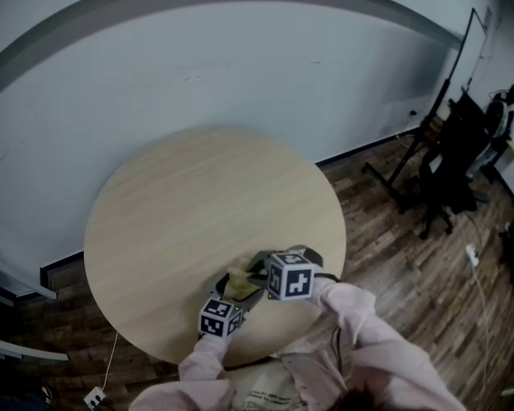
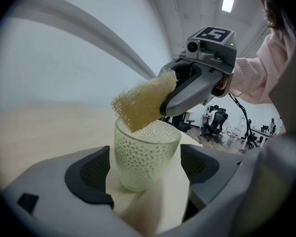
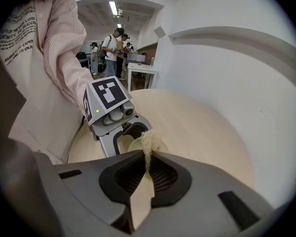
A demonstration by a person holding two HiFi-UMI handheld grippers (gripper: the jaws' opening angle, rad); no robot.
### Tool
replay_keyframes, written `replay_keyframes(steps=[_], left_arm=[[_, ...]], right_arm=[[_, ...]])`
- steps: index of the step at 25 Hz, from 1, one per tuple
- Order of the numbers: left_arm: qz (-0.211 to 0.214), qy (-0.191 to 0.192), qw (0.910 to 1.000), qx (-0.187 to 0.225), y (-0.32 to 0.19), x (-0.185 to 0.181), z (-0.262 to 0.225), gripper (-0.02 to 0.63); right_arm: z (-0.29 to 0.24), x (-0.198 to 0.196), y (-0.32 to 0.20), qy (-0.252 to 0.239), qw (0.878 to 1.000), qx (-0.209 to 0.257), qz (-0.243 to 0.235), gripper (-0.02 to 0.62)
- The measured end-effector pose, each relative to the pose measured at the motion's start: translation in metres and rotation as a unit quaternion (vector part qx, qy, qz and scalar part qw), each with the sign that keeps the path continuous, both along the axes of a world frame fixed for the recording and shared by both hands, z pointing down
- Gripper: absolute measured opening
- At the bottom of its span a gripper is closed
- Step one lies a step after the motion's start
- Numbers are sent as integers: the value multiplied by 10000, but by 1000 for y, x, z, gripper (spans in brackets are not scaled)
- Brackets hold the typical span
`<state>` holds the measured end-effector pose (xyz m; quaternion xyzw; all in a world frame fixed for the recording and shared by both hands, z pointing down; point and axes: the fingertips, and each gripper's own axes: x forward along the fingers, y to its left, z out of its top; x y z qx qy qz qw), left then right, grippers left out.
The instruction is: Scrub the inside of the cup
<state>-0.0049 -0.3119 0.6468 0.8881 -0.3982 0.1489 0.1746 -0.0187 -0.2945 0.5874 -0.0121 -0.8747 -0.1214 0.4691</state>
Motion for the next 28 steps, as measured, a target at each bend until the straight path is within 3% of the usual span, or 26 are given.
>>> replay_keyframes(steps=[9,16,28], left_arm=[[-25,16,9997,223,-6,3,-5,385],[-132,58,9995,274,-8,5,-5,382],[-208,57,9995,230,-9,4,-2,379]], right_arm=[[8,1,4,301,9995,35,-119,28],[12,4,4,684,9967,123,-419,28],[24,5,0,1693,9801,115,-1031,31]])
